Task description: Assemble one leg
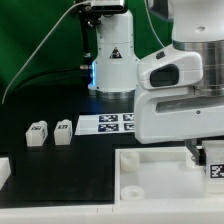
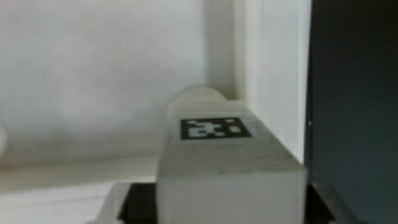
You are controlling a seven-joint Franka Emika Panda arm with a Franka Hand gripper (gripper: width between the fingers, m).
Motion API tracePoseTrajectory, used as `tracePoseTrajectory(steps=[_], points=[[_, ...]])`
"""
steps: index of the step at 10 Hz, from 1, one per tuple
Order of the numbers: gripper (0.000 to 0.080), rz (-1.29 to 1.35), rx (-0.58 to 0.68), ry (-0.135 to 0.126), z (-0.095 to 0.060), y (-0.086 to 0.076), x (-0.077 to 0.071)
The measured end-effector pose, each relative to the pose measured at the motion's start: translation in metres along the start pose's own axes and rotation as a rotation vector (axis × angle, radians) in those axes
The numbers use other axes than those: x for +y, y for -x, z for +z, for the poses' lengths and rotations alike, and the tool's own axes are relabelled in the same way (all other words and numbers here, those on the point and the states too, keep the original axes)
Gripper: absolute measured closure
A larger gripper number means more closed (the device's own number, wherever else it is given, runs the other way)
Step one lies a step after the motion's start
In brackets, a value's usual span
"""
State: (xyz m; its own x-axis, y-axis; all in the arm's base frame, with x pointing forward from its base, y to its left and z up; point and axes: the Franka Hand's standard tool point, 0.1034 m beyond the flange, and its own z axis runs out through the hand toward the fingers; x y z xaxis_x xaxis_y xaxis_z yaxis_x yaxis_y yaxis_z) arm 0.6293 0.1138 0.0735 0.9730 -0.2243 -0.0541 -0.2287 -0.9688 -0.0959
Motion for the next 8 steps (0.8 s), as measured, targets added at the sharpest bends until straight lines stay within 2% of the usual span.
tracePoseTrajectory(steps=[3,4,7,8], points=[[0.0506,0.559,0.006,0.009,0.0002,0.0005,-0.0006],[0.0506,0.738,0.000,0.003,0.0009,0.0009,-0.0008],[0.0506,1.221,-0.054,-0.052,0.0012,-0.0014,0.0021],[0.0506,1.331,-0.062,-0.054,0.0013,-0.0012,0.0016]])
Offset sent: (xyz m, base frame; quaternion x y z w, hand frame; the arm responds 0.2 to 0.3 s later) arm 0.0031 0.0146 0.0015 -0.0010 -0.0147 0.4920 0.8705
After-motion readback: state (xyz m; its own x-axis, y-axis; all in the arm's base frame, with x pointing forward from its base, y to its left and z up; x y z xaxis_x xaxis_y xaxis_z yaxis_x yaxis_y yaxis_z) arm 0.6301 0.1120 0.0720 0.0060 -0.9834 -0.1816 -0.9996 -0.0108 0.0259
